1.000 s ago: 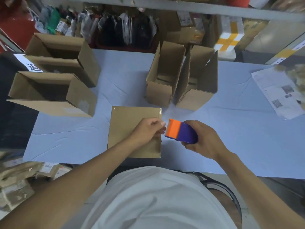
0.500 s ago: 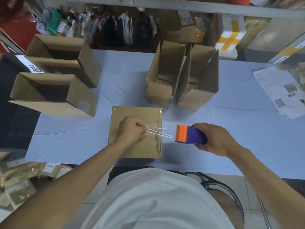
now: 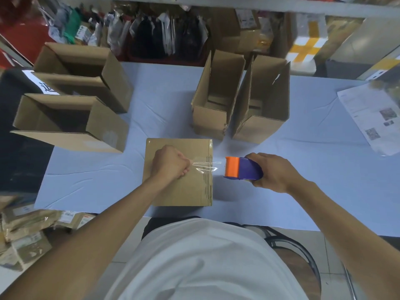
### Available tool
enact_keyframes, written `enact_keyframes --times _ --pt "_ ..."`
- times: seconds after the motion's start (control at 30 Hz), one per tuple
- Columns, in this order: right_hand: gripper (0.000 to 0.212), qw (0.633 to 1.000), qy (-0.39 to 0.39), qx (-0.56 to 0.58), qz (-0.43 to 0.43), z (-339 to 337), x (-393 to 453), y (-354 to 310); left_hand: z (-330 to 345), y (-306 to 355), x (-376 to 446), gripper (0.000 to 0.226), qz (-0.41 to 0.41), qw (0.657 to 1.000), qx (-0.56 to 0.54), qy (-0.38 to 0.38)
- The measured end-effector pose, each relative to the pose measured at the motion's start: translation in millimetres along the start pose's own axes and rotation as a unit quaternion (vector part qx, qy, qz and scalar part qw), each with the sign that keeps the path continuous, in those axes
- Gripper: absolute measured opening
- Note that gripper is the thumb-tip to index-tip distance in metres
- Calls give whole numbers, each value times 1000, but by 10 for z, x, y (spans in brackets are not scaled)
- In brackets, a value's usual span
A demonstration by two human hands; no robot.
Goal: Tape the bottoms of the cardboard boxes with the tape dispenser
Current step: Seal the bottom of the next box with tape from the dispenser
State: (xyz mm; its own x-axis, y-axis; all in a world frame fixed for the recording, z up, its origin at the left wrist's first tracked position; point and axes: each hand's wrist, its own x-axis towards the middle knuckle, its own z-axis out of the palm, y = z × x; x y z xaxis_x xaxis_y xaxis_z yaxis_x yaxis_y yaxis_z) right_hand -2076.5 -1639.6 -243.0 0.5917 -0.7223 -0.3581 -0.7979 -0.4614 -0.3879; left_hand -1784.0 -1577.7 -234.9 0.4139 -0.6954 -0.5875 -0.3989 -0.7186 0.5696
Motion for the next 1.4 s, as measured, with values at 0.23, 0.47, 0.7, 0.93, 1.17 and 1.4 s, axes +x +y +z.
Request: enact_keyframes --times 0.23,0.47,0.7,0.93,1.17,1.4 --pt "69 1000 11 -20 -15 -81 79 57 -28 -21 68 20 8 1000 -25 -8" --pt "67 998 -27 -52 -5 -59 238 65 -61 24 89 35 32 987 154 18" --pt "65 995 -69 -74 -5 53 448 -76 141 150 -10 11 323 896 302 -45" --pt "38 979 -146 -114 85 63 429 -171 265 -115 46 41 473 848 230 -72" --pt "50 996 23 -25 78 -156 116 -186 493 74 -57 8 316 890 314 -94" --pt "62 991 107 84 5 -40 -242 -291 281 126 -248 15 190 958 -125 -177"
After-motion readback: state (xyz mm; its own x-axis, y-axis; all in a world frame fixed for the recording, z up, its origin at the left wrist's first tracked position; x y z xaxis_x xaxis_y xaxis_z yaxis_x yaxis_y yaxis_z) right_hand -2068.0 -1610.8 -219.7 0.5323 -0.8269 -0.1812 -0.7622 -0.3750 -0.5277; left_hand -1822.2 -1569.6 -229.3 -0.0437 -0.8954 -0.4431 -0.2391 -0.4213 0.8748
